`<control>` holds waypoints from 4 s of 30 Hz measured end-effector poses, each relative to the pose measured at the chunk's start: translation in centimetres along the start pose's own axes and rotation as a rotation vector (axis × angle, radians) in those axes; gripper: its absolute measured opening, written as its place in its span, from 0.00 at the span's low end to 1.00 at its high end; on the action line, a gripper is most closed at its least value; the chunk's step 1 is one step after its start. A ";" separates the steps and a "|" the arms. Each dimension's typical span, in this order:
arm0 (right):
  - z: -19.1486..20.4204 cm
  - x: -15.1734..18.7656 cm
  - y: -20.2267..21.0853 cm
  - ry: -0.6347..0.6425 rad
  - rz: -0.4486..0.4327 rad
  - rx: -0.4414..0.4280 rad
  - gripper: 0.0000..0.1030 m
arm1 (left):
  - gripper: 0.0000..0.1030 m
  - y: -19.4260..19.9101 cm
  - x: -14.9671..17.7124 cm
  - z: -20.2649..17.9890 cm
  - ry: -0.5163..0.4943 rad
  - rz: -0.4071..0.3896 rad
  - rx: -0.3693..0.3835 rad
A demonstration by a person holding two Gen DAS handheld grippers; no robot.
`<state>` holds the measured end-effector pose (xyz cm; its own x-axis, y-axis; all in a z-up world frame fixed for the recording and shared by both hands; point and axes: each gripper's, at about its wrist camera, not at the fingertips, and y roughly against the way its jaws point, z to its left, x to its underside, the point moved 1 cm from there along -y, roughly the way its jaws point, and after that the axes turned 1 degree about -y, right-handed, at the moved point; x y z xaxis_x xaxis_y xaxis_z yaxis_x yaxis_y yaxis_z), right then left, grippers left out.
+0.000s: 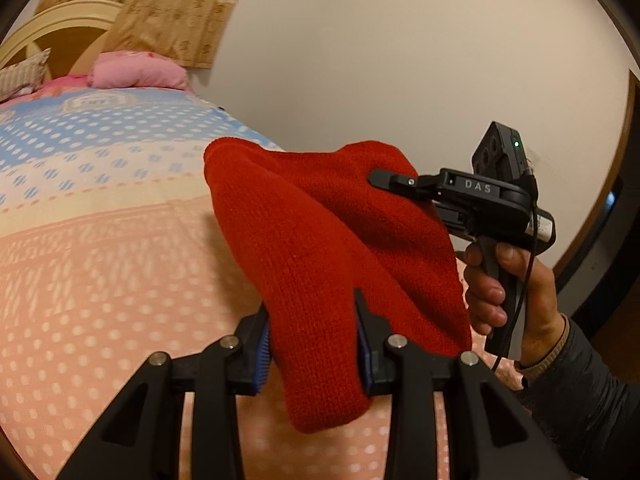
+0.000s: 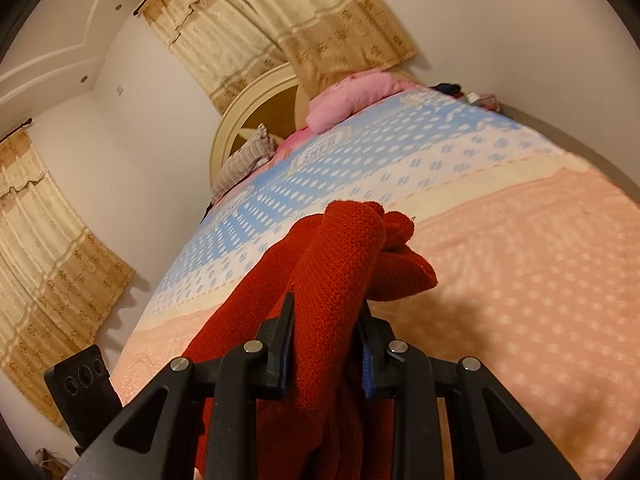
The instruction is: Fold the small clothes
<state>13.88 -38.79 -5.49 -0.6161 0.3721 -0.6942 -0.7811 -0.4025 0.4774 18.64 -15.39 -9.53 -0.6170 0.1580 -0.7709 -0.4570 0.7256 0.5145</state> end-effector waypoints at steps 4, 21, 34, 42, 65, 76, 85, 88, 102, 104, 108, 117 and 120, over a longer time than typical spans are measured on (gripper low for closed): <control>-1.0 0.4 2.7 -0.008 -0.021 0.029 0.26 | 0.34 -0.9 0.0 -1.8 -0.032 0.016 0.026; -7.9 3.0 11.6 -0.109 -0.107 0.103 0.26 | 0.34 -5.0 2.1 -8.5 -0.153 0.102 0.078; -12.0 4.6 13.5 -0.180 -0.125 0.122 0.26 | 0.34 -7.2 4.2 -11.8 -0.220 0.164 0.067; -14.3 5.7 13.0 -0.230 -0.127 0.123 0.25 | 0.35 -7.6 5.4 -12.3 -0.246 0.185 0.040; -18.3 6.8 12.5 -0.314 -0.123 0.123 0.25 | 0.50 -7.5 7.6 -12.8 -0.294 0.164 -0.044; -19.0 7.9 12.3 -0.342 -0.111 0.163 0.25 | 0.70 -7.2 8.3 -12.9 -0.325 0.153 -0.102; -18.9 8.0 11.9 -0.341 -0.092 0.199 0.26 | 0.85 -7.6 8.7 -11.8 -0.287 0.160 -0.112; -18.8 8.0 11.4 -0.328 -0.069 0.230 0.26 | 0.85 -7.4 8.6 -11.6 -0.266 0.170 -0.104; -17.1 7.8 14.0 -0.287 -0.103 0.412 0.42 | 1.00 -3.1 4.1 -12.7 -0.366 -0.009 -0.231; -15.3 7.4 15.4 -0.246 -0.132 0.441 0.42 | 1.00 -4.8 4.1 -11.5 -0.358 0.023 -0.288; -9.4 8.2 16.4 -0.094 -0.124 0.329 0.56 | 1.00 -6.4 5.1 -8.9 -0.273 0.060 -0.300; -8.8 12.1 12.8 -0.005 0.025 0.316 0.59 | 1.00 -5.1 5.3 -10.2 -0.268 0.057 -0.309; -7.2 12.2 15.3 0.003 -0.030 0.362 0.59 | 1.00 -2.7 5.3 -10.7 -0.236 0.028 -0.277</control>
<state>-4.82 -46.44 -10.51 -0.5926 0.3763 -0.7122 -0.7846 -0.0694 0.6161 9.78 -23.66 -11.01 -0.4816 0.3495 -0.8037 -0.6178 0.5150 0.5942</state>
